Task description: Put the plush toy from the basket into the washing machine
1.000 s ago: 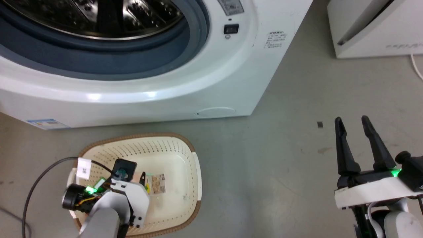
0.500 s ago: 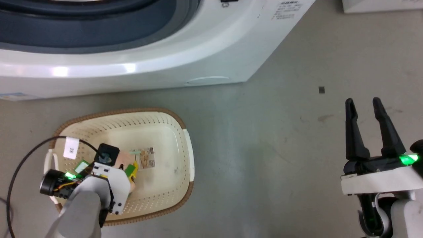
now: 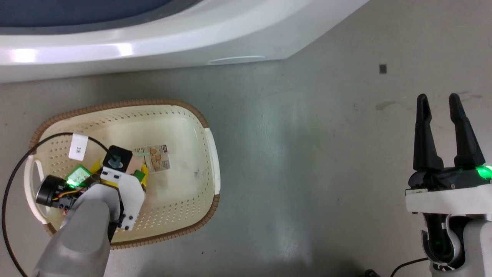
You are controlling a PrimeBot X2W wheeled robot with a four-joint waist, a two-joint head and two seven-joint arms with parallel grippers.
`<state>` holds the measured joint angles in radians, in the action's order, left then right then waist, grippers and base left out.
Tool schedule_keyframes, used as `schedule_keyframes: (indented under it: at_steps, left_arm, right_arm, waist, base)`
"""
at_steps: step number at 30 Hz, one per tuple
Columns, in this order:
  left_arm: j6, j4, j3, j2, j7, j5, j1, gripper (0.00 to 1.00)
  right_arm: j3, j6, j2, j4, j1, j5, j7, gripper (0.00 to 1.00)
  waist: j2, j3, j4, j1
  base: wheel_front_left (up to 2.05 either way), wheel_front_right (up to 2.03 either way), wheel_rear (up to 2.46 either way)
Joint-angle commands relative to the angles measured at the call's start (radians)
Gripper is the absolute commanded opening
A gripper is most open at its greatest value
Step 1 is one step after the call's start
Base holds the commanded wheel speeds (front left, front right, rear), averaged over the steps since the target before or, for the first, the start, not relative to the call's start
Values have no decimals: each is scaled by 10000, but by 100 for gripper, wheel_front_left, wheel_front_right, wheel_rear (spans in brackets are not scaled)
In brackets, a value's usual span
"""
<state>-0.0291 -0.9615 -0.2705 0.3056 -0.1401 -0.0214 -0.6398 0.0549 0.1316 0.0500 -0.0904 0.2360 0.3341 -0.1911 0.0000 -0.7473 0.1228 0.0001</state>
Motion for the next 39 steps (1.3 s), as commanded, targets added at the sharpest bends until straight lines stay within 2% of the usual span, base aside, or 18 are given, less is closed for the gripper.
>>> schedule_keyframes:
  at_steps: [1, 12, 13, 14, 28, 39]
  left_arm:
    - [51, -276, -73, 106, -17, 37, -262, 100]
    - [6, -1404, -477, 139, -155, 229, -1006, 100]
    - [-16, -1506, -514, 144, -159, 250, -1080, 71]
    - [-30, -1609, -557, 145, -181, 266, -1159, 2]
    - [-164, -3048, -1020, 78, 358, 660, -2280, 0]
    - [-463, -3292, -1513, -198, 1192, 662, -2002, 0]
  right_arm:
    - [27, -7, 2, -86, 226, 95, -98, 100]
    - [139, -8, 2, -169, 562, 310, -325, 100]
    - [161, -8, 2, -174, 585, 333, -346, 100]
    - [180, -8, 2, -174, 605, 358, -367, 100]
    - [356, -9, 2, -32, 889, 763, -658, 100]
    - [503, -9, 2, 589, 237, 734, -707, 100]
  waist:
    - [0, -175, 14, -1]
    - [0, -814, 62, -1]
    - [0, -857, 67, -1]
    - [0, -897, 72, -1]
    - [0, -877, 116, -1]
    - [0, 780, -258, -1]
  base:
    - [0, 0, 0]
    - [0, 0, 0]
    - [0, 0, 0]
    - [0, 0, 0]
    - [0, 0, 0]
    - [0, 0, 0]
